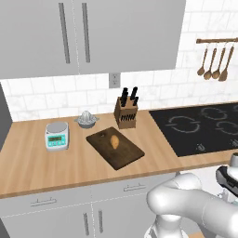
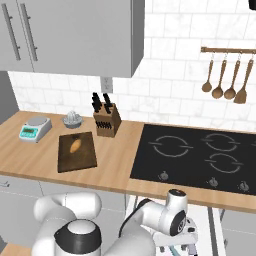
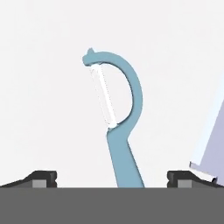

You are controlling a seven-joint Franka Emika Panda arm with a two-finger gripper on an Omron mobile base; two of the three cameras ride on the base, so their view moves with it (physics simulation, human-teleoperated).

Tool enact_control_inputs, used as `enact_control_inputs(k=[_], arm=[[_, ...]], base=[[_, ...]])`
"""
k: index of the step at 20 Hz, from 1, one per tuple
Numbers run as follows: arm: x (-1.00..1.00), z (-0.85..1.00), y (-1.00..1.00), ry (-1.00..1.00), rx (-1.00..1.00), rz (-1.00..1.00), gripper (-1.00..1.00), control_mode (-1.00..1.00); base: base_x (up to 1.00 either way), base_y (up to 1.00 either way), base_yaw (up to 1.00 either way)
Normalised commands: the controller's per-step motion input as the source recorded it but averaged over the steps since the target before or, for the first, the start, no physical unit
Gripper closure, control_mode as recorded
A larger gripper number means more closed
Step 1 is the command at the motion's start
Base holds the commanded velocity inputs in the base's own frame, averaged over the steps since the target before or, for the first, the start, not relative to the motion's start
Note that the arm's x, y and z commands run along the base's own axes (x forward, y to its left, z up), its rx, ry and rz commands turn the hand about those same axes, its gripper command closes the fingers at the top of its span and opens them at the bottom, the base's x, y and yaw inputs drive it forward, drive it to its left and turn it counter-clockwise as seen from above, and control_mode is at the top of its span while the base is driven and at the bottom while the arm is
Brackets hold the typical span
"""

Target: Place the appropriate cutting tool for cutting the potato skin on the cutting board.

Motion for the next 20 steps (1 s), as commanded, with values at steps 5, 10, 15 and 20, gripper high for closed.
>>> enact_control_inputs(k=[5,10,15,20], arm=[[0.12,-0.21,0.0,0.0,0.0,0.09,-1.0,-1.0],[0.06,-0.25,-0.04,0.0,0.0,0.09,-1.0,-1.0],[0.0,-0.27,-0.03,0.0,0.0,0.08,-1.0,-1.0],[0.0,-0.22,0.0,0.0,0.0,0.05,1.0,-1.0]], base=[[0.0,0.0,0.0],[0.0,0.0,0.0],[0.0,0.0,0.0],[0.0,0.0,0.0]])
